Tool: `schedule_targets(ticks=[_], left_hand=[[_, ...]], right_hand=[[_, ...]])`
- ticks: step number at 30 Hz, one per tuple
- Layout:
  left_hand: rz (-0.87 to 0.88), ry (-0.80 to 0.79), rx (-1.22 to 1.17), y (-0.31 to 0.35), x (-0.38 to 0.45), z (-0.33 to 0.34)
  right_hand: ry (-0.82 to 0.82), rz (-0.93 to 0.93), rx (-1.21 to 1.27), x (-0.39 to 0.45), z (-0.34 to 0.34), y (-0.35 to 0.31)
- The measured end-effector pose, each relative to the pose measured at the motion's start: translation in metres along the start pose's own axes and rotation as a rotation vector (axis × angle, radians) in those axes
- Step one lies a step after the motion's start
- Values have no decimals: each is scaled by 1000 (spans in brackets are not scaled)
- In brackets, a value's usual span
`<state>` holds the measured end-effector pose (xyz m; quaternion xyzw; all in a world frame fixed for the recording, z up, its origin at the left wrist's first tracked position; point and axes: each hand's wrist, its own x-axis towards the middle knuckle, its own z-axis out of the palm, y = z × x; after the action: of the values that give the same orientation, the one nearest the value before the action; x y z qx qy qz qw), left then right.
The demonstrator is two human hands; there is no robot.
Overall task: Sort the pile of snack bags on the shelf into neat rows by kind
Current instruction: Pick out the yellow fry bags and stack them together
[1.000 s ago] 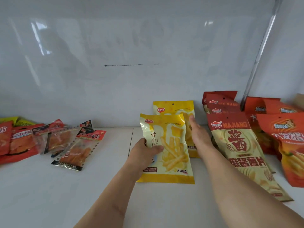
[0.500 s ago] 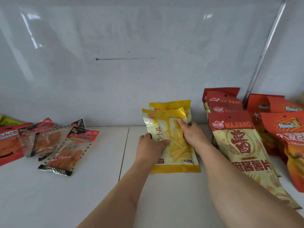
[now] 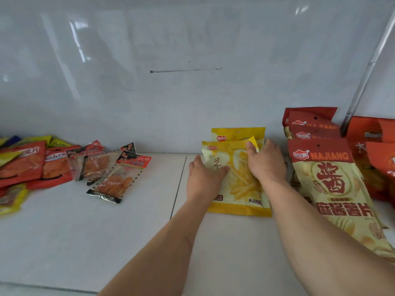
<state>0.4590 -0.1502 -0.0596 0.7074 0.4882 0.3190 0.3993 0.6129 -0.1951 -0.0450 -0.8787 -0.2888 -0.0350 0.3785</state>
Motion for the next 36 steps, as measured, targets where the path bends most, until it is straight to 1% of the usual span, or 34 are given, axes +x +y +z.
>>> schedule_targets(ticks=[2,5,9,13,17,20,23,26,32,36], left_hand=[[3,37,70,-2,-6,-8],[10,126,171,-8,-13,-22],[32,212,241,-18,-20,-46],[30,297,387,-40,-24,-85],[102,358,594,-62,-31,-136],[142,391,729,-77,-35,-177],[155,416,795,-94,-36,-222],[183,430,827,-112,-38,-266],[173,502,775,-157,-35,-365],[163,494,732,-182,-28,-419]], right_hand=[[43,-91,-108,-6,-2,-6],[73,-295,-186,-23,0,-17],[32,-549,-225,-53,18,-35],[-64,-675,-190,-78,40,-53],[-71,-777,-161,-106,55,-84],[-116,-852,-143,-130,67,-115],[-139,-899,-121,-157,82,-150],[-188,-902,-84,-188,99,-187],[-250,-859,-45,-250,139,-268],[-320,-819,8,-284,163,-317]])
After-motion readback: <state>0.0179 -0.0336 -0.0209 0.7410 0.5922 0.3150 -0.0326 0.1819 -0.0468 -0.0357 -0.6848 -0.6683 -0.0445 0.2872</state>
